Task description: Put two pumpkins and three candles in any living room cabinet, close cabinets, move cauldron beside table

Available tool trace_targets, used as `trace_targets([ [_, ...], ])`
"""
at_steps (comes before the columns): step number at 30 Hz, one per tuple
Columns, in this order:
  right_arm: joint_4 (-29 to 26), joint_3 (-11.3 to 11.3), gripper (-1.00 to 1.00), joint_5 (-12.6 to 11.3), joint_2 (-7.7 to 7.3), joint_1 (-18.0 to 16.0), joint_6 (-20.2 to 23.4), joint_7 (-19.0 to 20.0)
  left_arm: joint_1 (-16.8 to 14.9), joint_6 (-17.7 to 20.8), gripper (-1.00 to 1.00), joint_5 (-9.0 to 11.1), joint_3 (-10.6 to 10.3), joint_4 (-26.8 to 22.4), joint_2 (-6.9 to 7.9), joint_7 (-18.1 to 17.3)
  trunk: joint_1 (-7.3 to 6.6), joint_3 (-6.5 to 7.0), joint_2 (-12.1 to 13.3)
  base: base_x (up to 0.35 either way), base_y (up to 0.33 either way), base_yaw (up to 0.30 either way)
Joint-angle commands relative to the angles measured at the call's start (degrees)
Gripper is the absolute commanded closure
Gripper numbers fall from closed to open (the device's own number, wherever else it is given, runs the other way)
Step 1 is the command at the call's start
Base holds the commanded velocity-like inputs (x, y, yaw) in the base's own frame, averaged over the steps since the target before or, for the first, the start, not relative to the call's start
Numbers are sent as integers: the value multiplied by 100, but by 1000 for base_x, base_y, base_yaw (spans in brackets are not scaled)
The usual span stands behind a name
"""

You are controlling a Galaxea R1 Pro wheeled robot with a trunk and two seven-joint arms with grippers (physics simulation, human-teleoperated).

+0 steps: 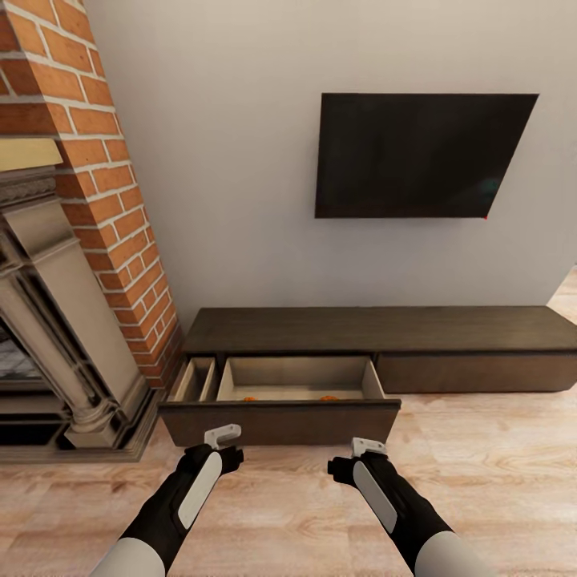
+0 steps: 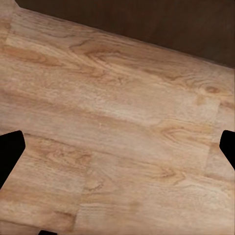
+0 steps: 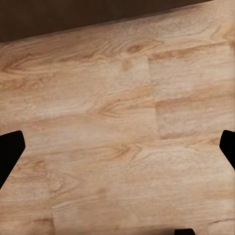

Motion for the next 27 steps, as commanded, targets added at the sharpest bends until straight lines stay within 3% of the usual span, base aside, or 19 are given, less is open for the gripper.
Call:
trace_targets([
  [1, -8, 19, -100, -60, -3, -4, 8, -56, -4, 5, -100, 60, -14, -8, 3, 57, 22, -24, -45, -19, 0, 0],
  [27, 1, 38, -100, -49, -1, -4, -42, -32, -4, -64, -100, 50, -65, 0, 3, 49, 593, -491, -1088, -1, 0, 0],
])
